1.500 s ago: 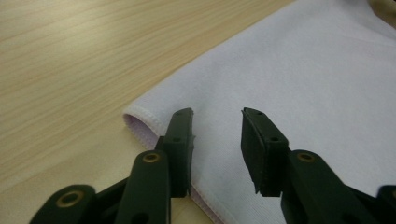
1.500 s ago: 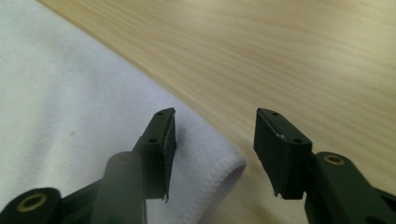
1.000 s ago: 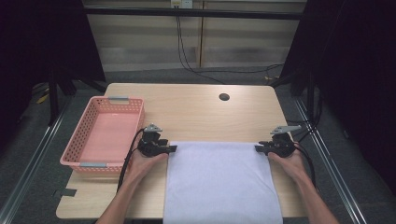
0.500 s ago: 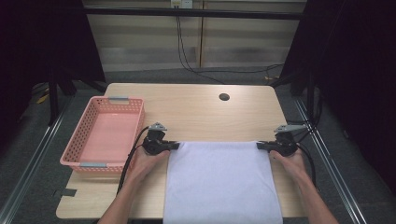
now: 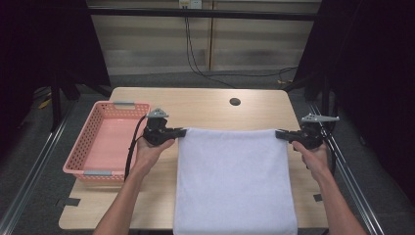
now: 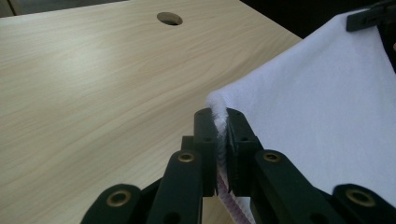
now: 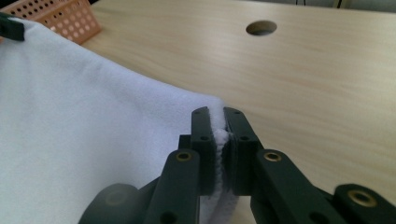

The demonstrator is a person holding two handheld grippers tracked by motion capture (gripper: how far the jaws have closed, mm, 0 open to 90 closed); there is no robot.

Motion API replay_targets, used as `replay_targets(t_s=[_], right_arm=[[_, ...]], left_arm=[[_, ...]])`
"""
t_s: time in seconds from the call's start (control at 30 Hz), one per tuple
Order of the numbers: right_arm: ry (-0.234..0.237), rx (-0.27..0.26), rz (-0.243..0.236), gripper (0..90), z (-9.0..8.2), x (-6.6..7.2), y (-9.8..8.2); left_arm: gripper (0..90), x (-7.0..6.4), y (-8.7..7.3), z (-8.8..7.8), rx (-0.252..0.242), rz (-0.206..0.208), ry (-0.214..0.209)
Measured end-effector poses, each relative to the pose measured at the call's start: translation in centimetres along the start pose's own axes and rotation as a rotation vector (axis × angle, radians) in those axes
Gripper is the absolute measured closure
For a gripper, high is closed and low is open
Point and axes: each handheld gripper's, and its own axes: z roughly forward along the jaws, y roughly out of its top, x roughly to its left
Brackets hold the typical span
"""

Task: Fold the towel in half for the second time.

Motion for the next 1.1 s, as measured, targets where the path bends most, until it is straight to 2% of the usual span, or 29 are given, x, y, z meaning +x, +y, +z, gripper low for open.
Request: replay_targets(t_s=[0.1,0.13,0.17,0.27,0.37,0.43,0.47,0.53,0.63,0.77,0.83,0.9,0.93,1.0,1.03,1.1], right_arm=[[-0.006,-0.004,-0.004,83.7,0.3,-0.1,0.9],[-0.005,-0.007,-0.003,83.8,0.4,-0.2,1.2],[-0.009,-0.009,0.002,83.9,0.6,-0.4,1.6],[-0.019,-0.012,0.003,84.0,1.0,-0.6,2.8],[-0.041,-0.009,0.003,84.1,1.3,-0.7,4.0],[-0.051,-0.016,0.001,84.1,1.3,-0.9,4.7],[-0.052,-0.026,0.005,84.1,1.2,-1.1,5.0],[-0.018,-0.06,0.007,84.0,0.6,-1.0,5.3],[0.01,-0.072,-0.019,84.0,-0.5,-0.4,4.8],[0.043,-0.087,-0.042,84.1,-2.5,0.9,3.4],[0.061,-0.097,-0.045,84.1,-3.6,1.6,2.5],[0.075,-0.103,-0.059,84.2,-4.7,2.3,1.6],[0.078,-0.095,-0.065,84.1,-5.1,2.7,1.2],[0.095,-0.095,-0.078,84.1,-5.9,3.6,0.4],[0.102,-0.087,-0.096,84.1,-6.4,4.2,-0.1],[0.113,-0.086,-0.107,84.0,-7.1,5.0,-0.8]], left_arm=[[85.0,1.2,0.7,-0.5,-0.011,-0.01,0.01],[85.0,1.4,1.1,-0.5,-0.006,0.001,0.028],[85.2,1.6,1.4,-0.5,-0.011,0.005,0.028],[85.6,1.9,2.7,-0.4,-0.031,-0.014,0.053],[85.6,1.9,3.8,-0.5,-0.07,-0.011,0.067],[85.6,1.8,4.3,-0.8,-0.108,-0.019,0.064],[85.6,1.7,4.4,-1.0,-0.121,-0.01,0.057],[85.6,1.2,4.2,-1.3,-0.128,0.004,0.038],[85.5,0.3,3.5,-1.9,-0.133,0.039,0.018],[85.5,-1.0,2.1,-3.3,-0.146,0.061,-0.018],[85.5,-2.0,1.2,-4.2,-0.147,0.08,-0.019],[85.5,-2.9,0.6,-5.1,-0.127,0.085,-0.036],[85.4,-3.5,0.3,-5.5,-0.115,0.099,-0.026],[85.4,-4.7,-0.6,-6.3,-0.116,0.11,-0.067],[85.3,-5.1,-0.9,-6.5,-0.107,0.124,-0.058],[85.2,-5.6,-2.0,-7.1,-0.096,0.126,-0.069]])
